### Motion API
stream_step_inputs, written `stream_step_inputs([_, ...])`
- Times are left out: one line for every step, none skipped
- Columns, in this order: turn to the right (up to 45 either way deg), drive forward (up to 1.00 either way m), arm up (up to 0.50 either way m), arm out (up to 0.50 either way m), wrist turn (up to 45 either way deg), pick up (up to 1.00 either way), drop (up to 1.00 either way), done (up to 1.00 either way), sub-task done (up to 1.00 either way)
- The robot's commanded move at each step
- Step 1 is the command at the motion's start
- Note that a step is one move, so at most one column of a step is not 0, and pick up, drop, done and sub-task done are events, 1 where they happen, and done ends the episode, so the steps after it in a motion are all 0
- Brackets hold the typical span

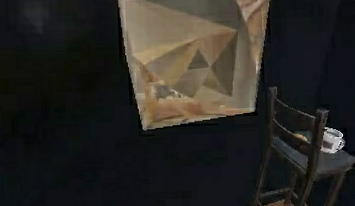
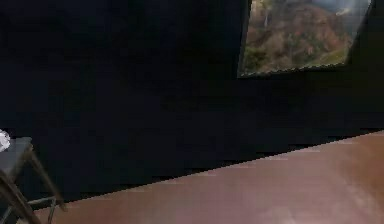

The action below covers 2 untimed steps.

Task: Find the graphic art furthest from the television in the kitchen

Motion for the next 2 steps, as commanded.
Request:
stream_step_inputs([45.0,0.00,0.00,0.00,0.0,0.00,0.00,0.00,0.00])
stream_step_inputs([18.0,0.00,0.00,0.00,0.0,0.00,0.00,0.00,0.00])
